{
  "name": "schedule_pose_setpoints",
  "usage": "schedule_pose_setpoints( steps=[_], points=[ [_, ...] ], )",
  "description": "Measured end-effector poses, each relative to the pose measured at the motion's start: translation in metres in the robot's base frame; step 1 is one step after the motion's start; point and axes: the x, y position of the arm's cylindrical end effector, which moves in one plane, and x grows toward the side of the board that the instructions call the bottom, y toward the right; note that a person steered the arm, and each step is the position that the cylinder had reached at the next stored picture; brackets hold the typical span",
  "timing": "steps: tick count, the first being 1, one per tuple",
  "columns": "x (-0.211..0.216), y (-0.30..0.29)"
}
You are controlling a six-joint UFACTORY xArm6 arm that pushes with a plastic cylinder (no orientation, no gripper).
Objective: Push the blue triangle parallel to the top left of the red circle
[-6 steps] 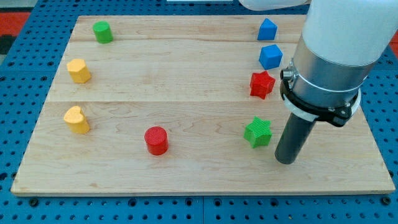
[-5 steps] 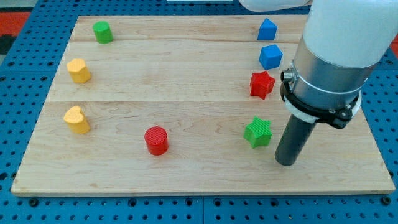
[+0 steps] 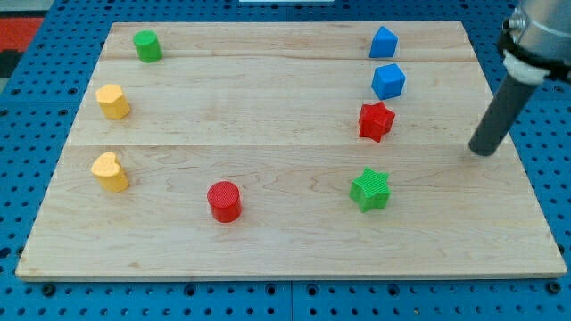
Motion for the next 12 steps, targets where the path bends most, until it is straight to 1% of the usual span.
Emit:
schedule_pose_setpoints(
  steps=[1, 3, 4, 5, 6, 7, 8, 9, 10, 11, 12],
  points=[
    [-0.052, 0.005],
    [-0.108, 0.014],
    [-0.125, 0.013],
    [-0.133, 0.017],
    [-0.156, 0.011],
    [-0.204, -0.059],
    [-0.207, -0.158],
    [-0.171, -0.253],
    [-0.138, -0.245],
    [-0.183, -0.286],
    [-0.204, -0.309]
  ],
)
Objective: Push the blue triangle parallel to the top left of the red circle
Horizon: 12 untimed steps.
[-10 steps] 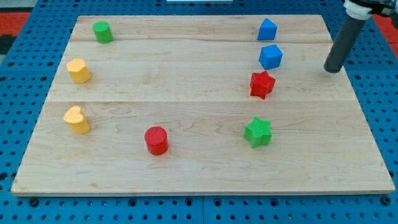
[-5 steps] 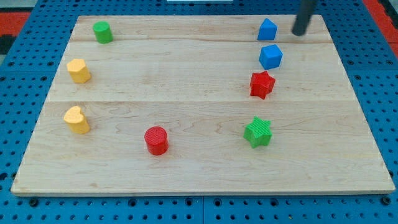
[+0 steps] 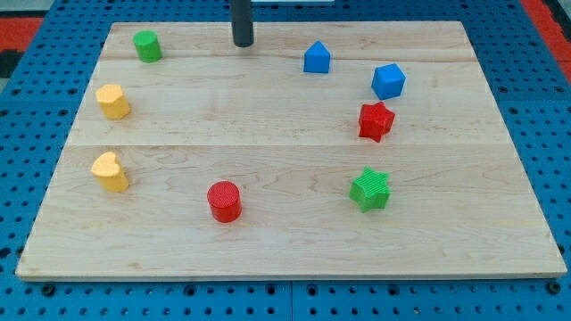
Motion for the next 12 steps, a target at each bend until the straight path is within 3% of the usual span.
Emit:
schedule_pose_setpoints(
  steps=[1, 2, 3, 4, 5, 6, 8, 9, 10, 11, 12],
  points=[
    [-0.004, 0.096],
    [0.014, 0.153],
    [0.117, 0.08],
    [0.14, 0.03],
    [0.168, 0.044],
    [0.141, 0.062],
    [0.131, 0.071],
    [0.097, 0.134],
    [0.05, 0.15],
    [0.033, 0.084],
    [0.101, -0.038]
  ],
)
